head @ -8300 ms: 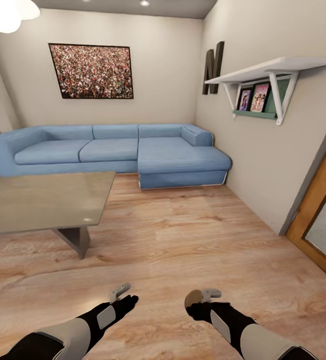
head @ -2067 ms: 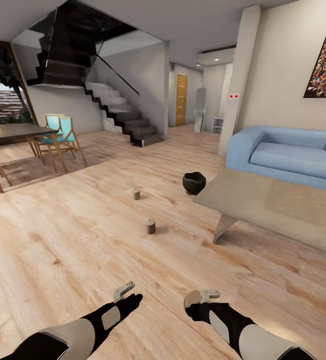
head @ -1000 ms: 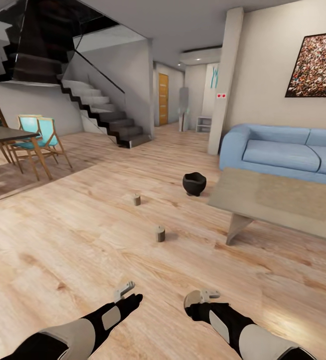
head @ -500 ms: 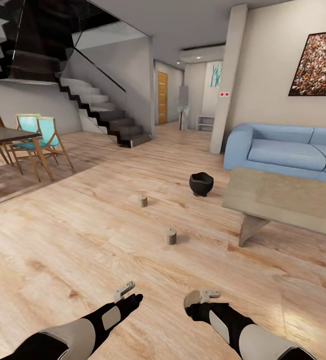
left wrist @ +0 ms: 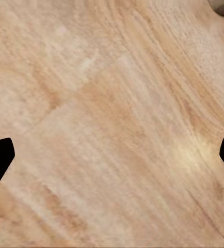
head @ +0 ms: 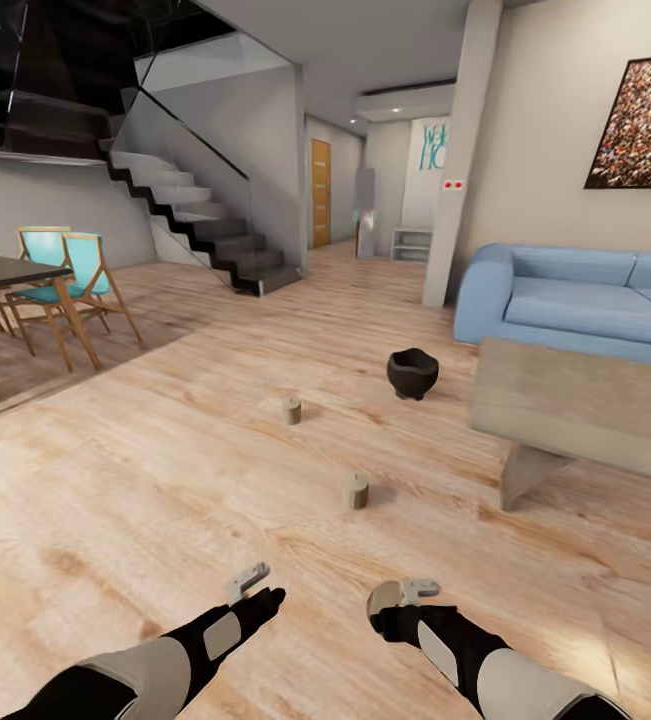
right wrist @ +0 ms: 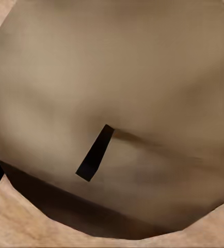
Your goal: Place each of the two pumpkins and all three candles from the living room inside a cabinet in the living room (use any cabinet), then make sure every cabinet is closed, and position the cauldron so it is next to a table in the living room.
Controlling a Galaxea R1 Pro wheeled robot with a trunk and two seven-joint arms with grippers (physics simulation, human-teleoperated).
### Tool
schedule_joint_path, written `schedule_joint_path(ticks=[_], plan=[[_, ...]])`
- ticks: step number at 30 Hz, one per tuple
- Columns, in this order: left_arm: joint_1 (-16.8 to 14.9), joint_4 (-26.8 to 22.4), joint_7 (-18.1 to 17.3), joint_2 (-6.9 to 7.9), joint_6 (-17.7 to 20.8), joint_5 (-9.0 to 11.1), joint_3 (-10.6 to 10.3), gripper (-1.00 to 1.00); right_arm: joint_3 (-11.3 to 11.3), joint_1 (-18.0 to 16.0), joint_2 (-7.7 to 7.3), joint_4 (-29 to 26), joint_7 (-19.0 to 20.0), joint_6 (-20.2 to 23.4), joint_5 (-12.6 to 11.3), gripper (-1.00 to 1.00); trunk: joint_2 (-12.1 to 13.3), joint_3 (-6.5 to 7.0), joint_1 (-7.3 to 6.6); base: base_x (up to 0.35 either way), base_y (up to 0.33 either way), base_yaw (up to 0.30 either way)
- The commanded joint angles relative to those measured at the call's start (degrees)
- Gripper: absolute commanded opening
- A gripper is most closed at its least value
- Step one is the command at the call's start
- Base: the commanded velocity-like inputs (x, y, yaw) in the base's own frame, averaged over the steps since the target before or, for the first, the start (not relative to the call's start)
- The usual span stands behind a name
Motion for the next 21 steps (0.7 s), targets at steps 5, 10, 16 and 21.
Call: schedule_joint_path(ticks=[5,10,16,21], plan=[[-0.1,0.2,-0.4,-0.01,0.0,0.6,-0.4,1.0,0.2,0.0,-0.02,-0.1,0.1,0.2,-0.1,-1.0,0.0,-0.05,0.02,0.315,0.145,-0.081],[-0.1,0.2,-0.4,-0.01,0.0,0.6,-0.4,1.0,0.2,0.0,-0.02,-0.1,0.3,0.2,-0.1,-1.0,0.0,-0.05,0.02,0.315,0.153,-0.259],[-0.1,0.2,-0.4,-0.01,0.0,0.6,-0.4,1.0,0.2,0.0,-0.02,-0.1,0.3,0.2,-0.1,-1.0,0.0,-0.05,0.02,0.306,0.198,-0.292],[-0.1,0.2,-0.4,-0.01,0.0,0.6,-0.4,1.0,0.2,0.0,-0.02,-0.1,0.3,0.2,-0.1,-1.0,0.0,-0.05,0.02,0.287,0.228,-0.295]])
